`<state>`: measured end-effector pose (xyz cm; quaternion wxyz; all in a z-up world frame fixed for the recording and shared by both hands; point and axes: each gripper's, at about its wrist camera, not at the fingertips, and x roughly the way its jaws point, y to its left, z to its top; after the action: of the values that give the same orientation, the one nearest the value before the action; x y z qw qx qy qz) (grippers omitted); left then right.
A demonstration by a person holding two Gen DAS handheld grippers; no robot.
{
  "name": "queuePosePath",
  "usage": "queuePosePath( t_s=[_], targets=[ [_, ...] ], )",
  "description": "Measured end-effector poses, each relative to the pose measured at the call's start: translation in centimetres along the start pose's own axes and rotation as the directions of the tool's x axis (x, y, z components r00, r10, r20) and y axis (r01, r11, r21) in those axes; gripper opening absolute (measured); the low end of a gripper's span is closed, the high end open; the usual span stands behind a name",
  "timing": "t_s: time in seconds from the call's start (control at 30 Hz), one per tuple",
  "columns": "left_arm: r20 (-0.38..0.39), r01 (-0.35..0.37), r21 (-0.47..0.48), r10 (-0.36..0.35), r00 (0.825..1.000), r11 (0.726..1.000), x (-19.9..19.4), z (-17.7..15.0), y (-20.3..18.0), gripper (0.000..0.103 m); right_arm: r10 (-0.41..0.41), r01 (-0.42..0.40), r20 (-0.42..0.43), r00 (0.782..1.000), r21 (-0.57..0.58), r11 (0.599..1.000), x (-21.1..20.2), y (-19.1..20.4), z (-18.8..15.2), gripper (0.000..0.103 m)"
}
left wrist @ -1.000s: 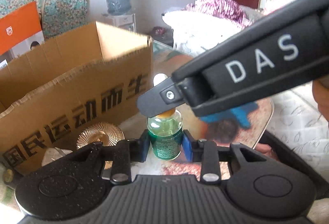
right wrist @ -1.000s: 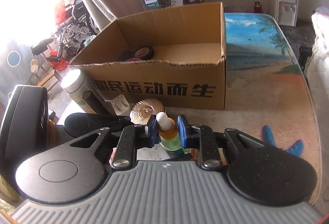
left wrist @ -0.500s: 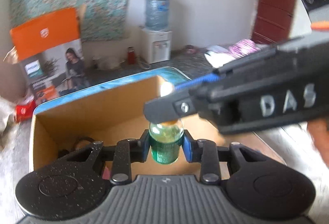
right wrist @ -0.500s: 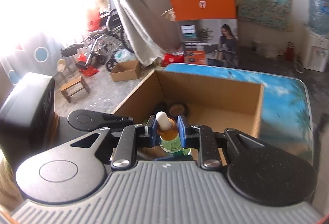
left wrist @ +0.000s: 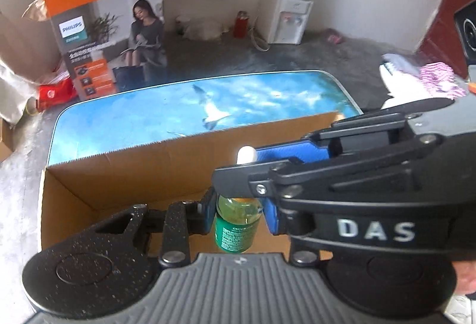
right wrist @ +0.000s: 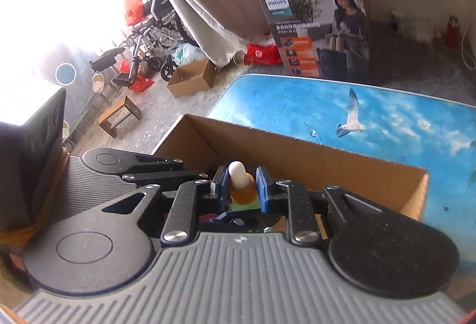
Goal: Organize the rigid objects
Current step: 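Carry the green bottle into the box and release it upright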
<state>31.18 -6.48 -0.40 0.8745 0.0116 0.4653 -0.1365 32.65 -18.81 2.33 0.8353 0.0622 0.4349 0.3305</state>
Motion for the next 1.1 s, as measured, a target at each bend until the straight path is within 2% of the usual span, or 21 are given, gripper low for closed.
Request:
queuePosePath(
  t_s=[0.17,0.37,0.43,0.57,0.63,0.8,0.9,0.97,1.03,1.1],
  targets=[
    [-0.026,-0.033,-0.018,0.032,0.999,0.999,1.6,0.3,0.8,0.040,0.009,-0.009,-0.012,1.000,0.028,1.000,3.4,-1.8,0.4,0.019],
    [-0.067,-0.048,-0.029,0.046,0.997,0.998,2.6,0.4,1.6,0.044,-0.016,0.016,-0.024,1.000,-0.012,1.000,6.1,-1.8,0.5,0.019],
    [-0.067,-0.045,-0.035,0.043,0.997,0.998,2.8,0.3,1.6,0.052,-0.015,0.014,-0.024,1.000,-0.013,1.000,6.6,-2.0,0.5,0.019],
    [-0.078,-0.044,-0.023,0.042,0.996,0.999,2.7,0.1,1.2,0.057,-0.010,0.009,-0.030,1.000,-0.013,1.000,6.8,-1.7,0.5,0.021],
    [-0.070,-0.050,-0.019,0.048,0.996,0.999,2.2,0.0,1.0,0.065,-0.006,0.006,-0.029,1.000,-0.006,1.000,6.4,-1.6,0.6,0.023],
    [-0.024,-0.068,-0.002,0.068,0.997,0.998,-0.5,0.2,0.4,0.074,0.004,-0.006,0.042,0.999,0.049,0.999,2.7,-1.8,0.9,0.032],
    [0.022,-0.071,0.006,0.070,0.997,0.997,-3.1,-0.3,-0.2,0.081,0.009,-0.022,0.129,0.992,0.094,0.995,-1.8,-1.7,0.0,0.034],
    [0.053,-0.056,0.009,0.055,0.997,0.998,-5.1,-1.1,-0.8,0.085,0.001,-0.028,0.203,0.979,0.128,0.991,-5.5,-1.6,-1.5,0.041],
    [0.070,-0.045,0.019,0.044,0.997,0.999,-7.0,-2.1,-1.5,0.086,-0.019,-0.026,0.285,0.958,0.153,0.988,-9.2,-1.2,-3.9,0.054],
    [0.084,-0.035,0.047,0.031,0.996,0.998,-8.8,-3.3,-2.5,0.087,-0.041,-0.023,0.351,0.935,0.177,0.984,-12.2,-0.6,-6.7,0.062]
  ],
)
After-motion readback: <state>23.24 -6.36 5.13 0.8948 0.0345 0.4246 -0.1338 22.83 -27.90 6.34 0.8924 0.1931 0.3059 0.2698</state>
